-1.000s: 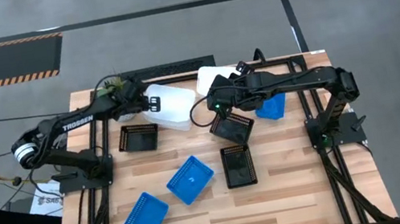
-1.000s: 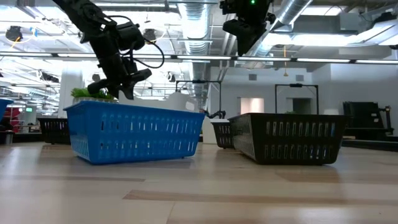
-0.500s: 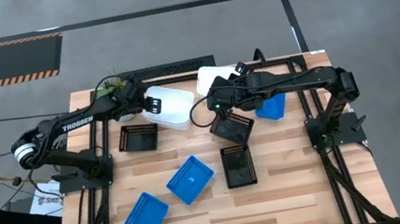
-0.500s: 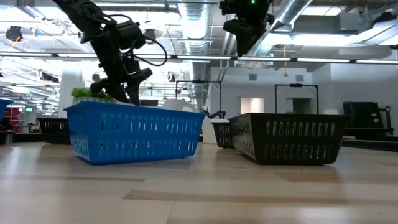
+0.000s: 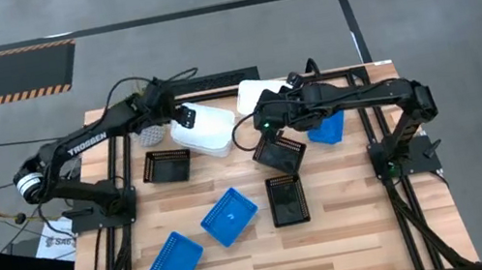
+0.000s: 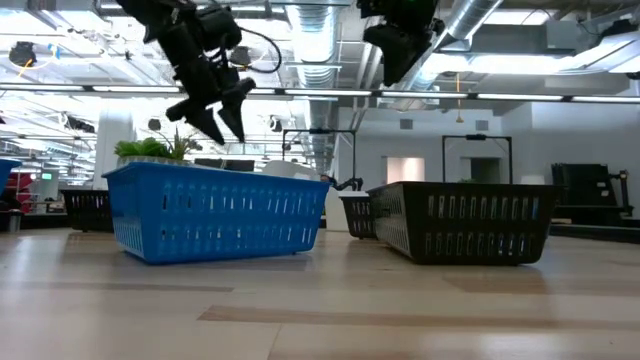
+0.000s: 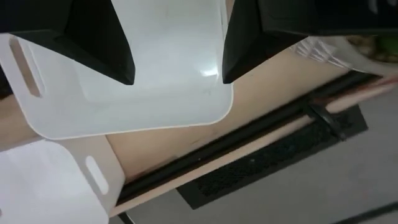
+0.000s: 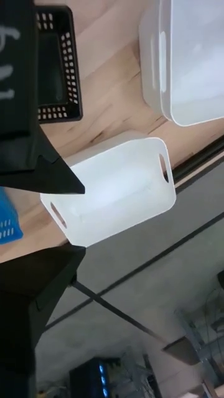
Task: Stack baskets by color
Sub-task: Stack the right white bin on top of the other stacked white bins
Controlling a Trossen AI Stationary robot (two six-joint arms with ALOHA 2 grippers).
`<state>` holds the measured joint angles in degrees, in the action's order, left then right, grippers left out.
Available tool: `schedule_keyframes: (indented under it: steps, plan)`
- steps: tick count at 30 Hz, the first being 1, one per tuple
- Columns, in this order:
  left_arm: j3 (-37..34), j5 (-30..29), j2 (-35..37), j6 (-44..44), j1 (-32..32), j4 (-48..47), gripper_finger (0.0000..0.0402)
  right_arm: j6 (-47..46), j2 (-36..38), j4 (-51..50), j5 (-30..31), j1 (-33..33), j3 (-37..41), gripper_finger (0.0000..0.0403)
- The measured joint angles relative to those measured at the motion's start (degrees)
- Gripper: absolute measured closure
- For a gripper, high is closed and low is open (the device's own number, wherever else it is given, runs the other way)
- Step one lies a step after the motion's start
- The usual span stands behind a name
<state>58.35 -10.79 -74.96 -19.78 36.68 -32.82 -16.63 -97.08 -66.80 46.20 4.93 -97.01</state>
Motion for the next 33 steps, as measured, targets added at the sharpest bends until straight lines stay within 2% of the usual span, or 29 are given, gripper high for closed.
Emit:
schedule_keyframes:
  steps: [4,10,17,24,29,33]
  plan:
    - [1.9,2.2,0.6,2.5,-0.1,-1.1,0.0172,-2.1,2.2,-1.8,0.1,0.4,0.0,0.0235]
    - [-0.4,9.0,-1.0,5.6,-1.2,7.3,0.0173,-7.7,4.4,-5.5,0.3,0.8,0.1,0.0235]
    - [-2.7,12.4,-5.5,5.1,-3.4,16.3,0.0173,-9.4,3.8,-2.1,-1.5,4.2,5.8,0.0235]
    - [-2.7,19.5,-10.5,3.6,-4.4,23.4,0.0173,-8.0,3.8,9.3,-7.9,14.6,15.5,0.0234]
    - [-2.7,20.1,-10.1,4.0,-4.3,23.5,0.0173,-7.4,3.8,16.2,-11.2,22.7,19.5,0.0236]
    - [-2.7,20.9,-8.4,4.2,-4.3,23.4,0.0173,-7.1,3.8,22.2,-16.9,29.1,22.1,0.0235]
